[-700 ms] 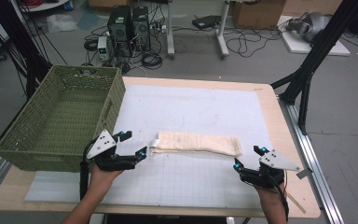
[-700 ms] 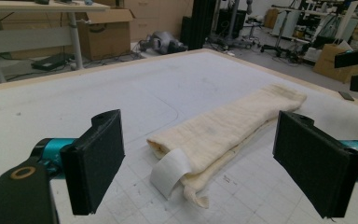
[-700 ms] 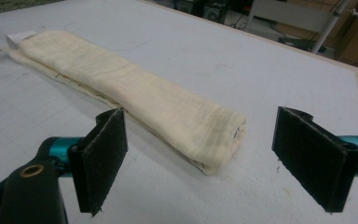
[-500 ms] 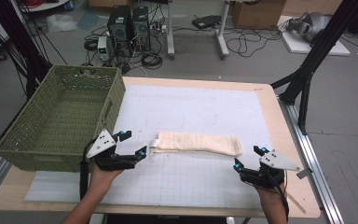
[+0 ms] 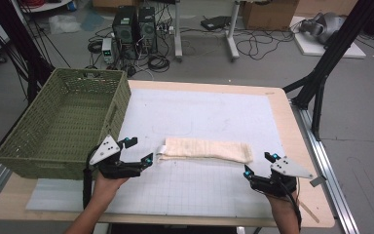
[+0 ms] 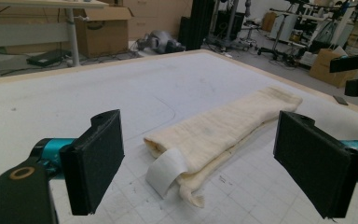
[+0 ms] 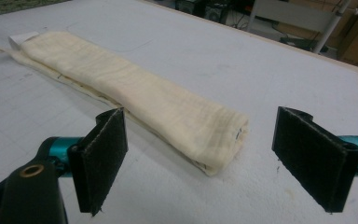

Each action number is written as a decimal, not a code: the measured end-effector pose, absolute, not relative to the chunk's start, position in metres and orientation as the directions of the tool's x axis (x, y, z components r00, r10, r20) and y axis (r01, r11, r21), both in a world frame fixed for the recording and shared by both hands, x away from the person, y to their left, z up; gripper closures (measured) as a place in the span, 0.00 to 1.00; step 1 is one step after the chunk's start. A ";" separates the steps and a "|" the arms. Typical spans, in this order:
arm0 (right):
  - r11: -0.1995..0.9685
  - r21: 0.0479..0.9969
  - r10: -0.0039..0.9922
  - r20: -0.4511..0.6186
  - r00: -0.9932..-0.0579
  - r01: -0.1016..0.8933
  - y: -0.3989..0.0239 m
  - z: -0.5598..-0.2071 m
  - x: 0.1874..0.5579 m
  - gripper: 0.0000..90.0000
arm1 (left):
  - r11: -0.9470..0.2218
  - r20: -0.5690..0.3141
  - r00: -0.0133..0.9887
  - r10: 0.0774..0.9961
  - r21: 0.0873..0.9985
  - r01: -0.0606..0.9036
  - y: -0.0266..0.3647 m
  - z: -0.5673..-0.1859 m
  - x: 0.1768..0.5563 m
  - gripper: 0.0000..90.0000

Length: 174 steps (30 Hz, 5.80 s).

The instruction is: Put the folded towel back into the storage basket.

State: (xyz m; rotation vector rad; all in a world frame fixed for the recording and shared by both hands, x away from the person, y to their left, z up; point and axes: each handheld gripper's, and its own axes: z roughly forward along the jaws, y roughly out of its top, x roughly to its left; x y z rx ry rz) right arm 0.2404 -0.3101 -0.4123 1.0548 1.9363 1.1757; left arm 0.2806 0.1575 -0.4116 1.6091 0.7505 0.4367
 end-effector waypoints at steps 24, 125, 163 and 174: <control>0.257 0.916 0.880 -0.090 -0.467 0.309 -0.314 -0.410 0.238 0.19 | -0.037 -0.170 0.729 0.663 0.965 0.258 0.148 -0.399 0.291 0.18; 0.229 0.907 0.887 -0.045 -0.459 0.353 -0.319 -0.416 0.249 0.19 | -0.225 -0.121 0.813 0.570 0.928 0.296 0.094 -0.413 0.338 0.89; 0.338 0.739 0.864 0.001 -0.503 0.582 -0.296 -0.448 0.309 0.47 | -0.227 -0.092 0.807 0.584 0.936 0.271 0.117 -0.408 0.324 0.89; 0.320 0.742 0.847 0.055 -0.529 0.590 -0.298 -0.448 0.308 0.78 | -0.252 -0.079 0.810 0.582 0.929 0.271 0.116 -0.412 0.323 0.89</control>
